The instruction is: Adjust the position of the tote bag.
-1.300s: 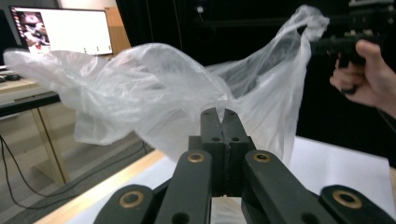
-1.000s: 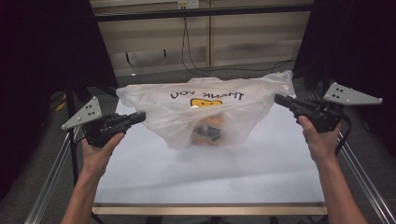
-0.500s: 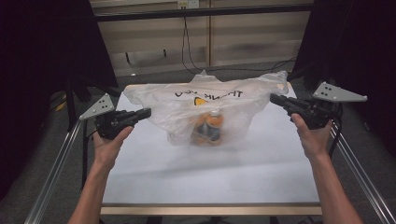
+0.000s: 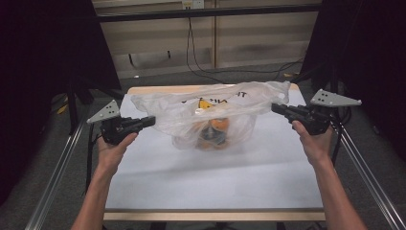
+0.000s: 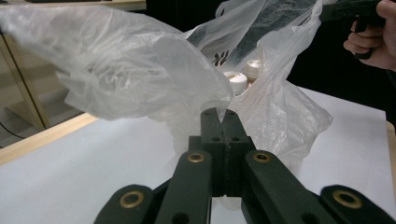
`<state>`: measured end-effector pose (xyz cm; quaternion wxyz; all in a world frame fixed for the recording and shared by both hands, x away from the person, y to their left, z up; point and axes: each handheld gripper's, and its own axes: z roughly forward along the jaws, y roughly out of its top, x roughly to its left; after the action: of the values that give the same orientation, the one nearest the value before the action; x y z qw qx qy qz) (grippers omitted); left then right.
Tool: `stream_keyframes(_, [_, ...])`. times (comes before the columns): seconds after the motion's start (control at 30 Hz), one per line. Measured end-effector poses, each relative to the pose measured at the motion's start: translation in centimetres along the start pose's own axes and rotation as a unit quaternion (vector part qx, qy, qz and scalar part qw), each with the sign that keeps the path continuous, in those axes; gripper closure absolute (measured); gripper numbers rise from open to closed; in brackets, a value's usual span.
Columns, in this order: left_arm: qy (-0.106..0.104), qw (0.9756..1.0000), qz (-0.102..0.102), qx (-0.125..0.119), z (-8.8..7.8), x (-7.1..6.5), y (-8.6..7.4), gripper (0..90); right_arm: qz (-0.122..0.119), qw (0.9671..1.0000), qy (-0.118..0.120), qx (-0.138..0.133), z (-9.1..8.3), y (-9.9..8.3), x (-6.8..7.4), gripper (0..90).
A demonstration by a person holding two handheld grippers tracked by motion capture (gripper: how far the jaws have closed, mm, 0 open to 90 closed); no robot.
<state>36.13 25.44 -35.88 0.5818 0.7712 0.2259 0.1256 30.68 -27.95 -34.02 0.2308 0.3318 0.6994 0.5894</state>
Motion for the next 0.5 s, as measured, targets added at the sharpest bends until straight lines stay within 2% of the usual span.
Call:
stream_keyframes(0.07, [-0.004,1.0,-0.002,0.002,0.1,0.0,-0.2,90.0,-0.001,1.0,-0.001,0.003,0.1,-0.2,0.0,90.0])
stream_keyframes(0.17, [-0.005,0.9996,0.002,0.026,0.5,0.2,-0.8,90.0,0.007,0.9997,0.002,0.022,0.5,-0.8,-0.2,90.0])
stream_keyframes(0.2, [0.0,0.9995,0.004,0.033,0.6,0.1,-0.8,90.0,0.005,0.9996,0.002,0.027,0.6,-0.9,-0.3,90.0])
stream_keyframes(0.33, [0.002,0.9989,0.011,0.046,1.0,0.0,-1.1,90.0,0.005,0.9993,0.001,0.037,0.8,-1.1,-0.4,90.0])
stream_keyframes(0.43, [-0.007,0.9986,0.008,0.051,1.4,0.1,-1.5,90.0,0.009,0.9989,-0.003,0.047,0.9,-1.5,-0.6,90.0])
stream_keyframes(0.5, [-0.004,0.9983,0.007,0.058,1.6,0.2,-1.7,90.0,0.009,0.9985,-0.004,0.054,1.1,-1.8,-0.8,90.0])
